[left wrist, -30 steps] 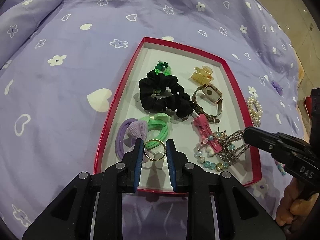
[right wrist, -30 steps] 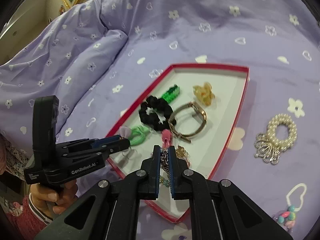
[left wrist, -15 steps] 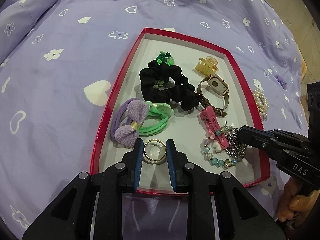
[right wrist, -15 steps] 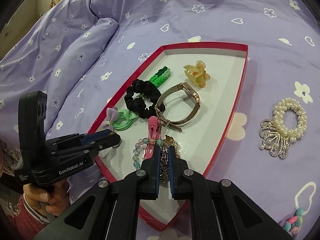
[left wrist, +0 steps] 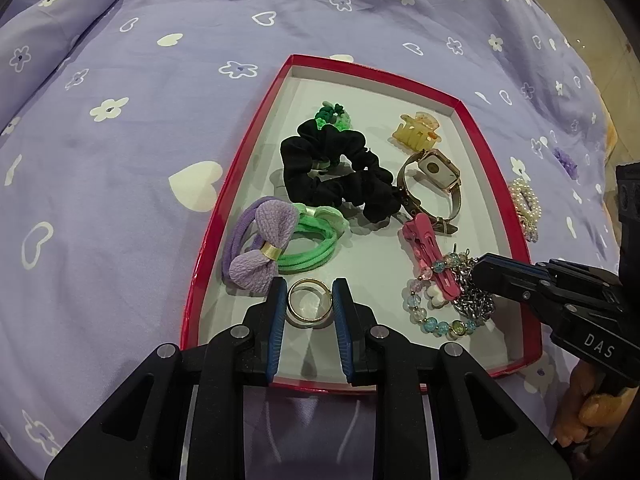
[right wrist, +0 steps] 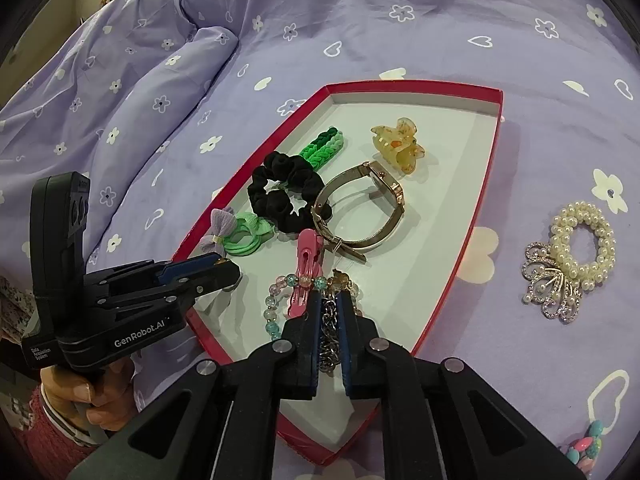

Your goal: Organize jewelry

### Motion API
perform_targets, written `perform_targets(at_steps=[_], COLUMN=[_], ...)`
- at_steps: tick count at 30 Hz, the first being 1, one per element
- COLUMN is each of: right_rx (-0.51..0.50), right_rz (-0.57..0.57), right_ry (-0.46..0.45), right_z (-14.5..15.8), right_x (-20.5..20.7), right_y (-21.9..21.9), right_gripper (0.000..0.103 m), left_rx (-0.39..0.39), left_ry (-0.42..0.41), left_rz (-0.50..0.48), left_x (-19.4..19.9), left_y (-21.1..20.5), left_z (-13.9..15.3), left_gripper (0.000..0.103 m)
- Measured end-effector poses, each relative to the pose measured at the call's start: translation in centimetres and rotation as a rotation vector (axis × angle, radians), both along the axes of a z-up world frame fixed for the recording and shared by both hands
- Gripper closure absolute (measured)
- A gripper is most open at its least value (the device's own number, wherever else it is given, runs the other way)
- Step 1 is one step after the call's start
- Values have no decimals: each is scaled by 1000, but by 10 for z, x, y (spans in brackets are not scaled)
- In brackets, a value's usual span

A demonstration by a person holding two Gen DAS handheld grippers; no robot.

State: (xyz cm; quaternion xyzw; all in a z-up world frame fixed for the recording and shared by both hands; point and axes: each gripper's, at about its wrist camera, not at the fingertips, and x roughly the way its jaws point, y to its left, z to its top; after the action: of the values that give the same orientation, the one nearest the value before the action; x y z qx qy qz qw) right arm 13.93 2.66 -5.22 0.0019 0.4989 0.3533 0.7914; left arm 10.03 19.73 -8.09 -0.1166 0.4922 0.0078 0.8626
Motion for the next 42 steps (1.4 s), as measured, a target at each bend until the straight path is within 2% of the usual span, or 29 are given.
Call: perform_targets(at_steps=[4,8,13,16,18,19,20,21,23,24,27,30,42], right_rx=[19,26,34,41,55,61,70,77,109,122,156,187,230], right_rz=[-9,-10,-22,-31,-44,-47,-52,-58,-72,-77,-96,-114,-133], right_ry=[10,15,17,19,19,17,14,9,-10,-18,-53,-67,-39], right_z=[-1,-1,0,2,6,8,12,15,27,31,46,53,45], right_x=[1,2,2,3,3,2,2,1,-2,-3,-10,-16,-43], right_y=[-2,-2,-5,-8,-12,-13,-15,-17,-24,-26,-34,-43,-60], right_gripper=[94,94,93,89,73,71,68,65,59,55,51,44,38], left_rx=[4,8,13,7,3,2,2,2,11,21,36,31,0], left_ry=[4,8,12,12,8,3,-6,-18,-49,-65,-85,-92,-57], left_rz=[3,5,10,16,21,24,25,25,38,47,69,91,136], left_x=[1,2,2,0,-2,-4,-7,-10,-18,-24,-36,-45,-72], left_y=[-1,-3,-4,-4,-4,-4,-4,-4,-4,-5,-5,-4,-7], left_z=[0,1,1,2,5,10,13,18,30,37,47,53,46], left_gripper=[82,76,75,74,69,67,60,48,37,33,22,19,15])
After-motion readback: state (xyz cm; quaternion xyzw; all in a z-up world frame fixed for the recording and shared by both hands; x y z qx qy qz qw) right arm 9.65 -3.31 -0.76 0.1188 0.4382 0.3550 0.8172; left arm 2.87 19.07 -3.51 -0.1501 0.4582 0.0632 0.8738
